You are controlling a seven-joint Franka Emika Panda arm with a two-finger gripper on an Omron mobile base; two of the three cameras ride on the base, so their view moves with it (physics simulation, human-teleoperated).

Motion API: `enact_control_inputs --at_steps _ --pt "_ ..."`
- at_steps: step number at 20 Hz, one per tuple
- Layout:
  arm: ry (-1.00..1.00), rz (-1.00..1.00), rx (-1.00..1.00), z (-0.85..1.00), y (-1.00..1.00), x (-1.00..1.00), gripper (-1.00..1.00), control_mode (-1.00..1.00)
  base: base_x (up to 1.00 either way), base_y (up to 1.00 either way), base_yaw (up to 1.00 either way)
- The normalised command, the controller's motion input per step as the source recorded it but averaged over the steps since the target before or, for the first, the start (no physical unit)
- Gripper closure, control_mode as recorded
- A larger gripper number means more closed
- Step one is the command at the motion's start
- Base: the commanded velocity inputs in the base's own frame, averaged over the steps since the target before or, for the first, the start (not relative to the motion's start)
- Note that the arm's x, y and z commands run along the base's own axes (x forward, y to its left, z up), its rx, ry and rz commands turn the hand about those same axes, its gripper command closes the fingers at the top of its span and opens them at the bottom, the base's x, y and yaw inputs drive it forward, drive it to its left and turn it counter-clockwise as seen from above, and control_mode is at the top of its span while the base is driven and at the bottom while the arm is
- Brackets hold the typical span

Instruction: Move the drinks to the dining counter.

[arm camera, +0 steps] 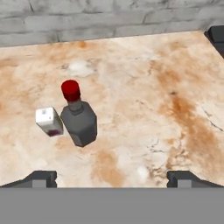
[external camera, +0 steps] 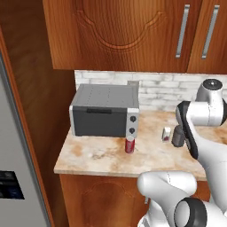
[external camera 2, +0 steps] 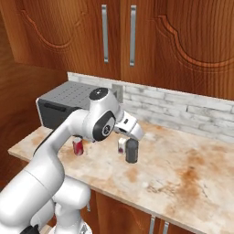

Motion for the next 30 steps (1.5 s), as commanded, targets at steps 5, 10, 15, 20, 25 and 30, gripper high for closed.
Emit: enact_control_inputs --at_steps 5,10,15,20,25,30 --pt "0.00 0.00 0.00 0.00 0.00 0.00 -1.00 -1.00 0.00 0.00 0.00" --pt "-0.01 0.16 0.06 -0.10 0.00 0.05 -1.00 -1.00 0.00 0.00 0.00" --pt "-0.12 0.33 0.08 -0.25 -0.01 0.00 -1.00 -1.00 0.00 0.00 0.00" --pt "-0.28 0.45 0.17 -0.01 -0.34 0.00 -1.00 -1.00 0.00 0.00 0.00" --pt "-0.22 0.47 0.12 0.00 -0.46 -0.06 -1.00 -1.00 0.00 0.00 0.00" --pt "-0.03 0.49 0.00 0.00 -0.34 0.01 -1.00 -1.00 0.00 0.00 0.00"
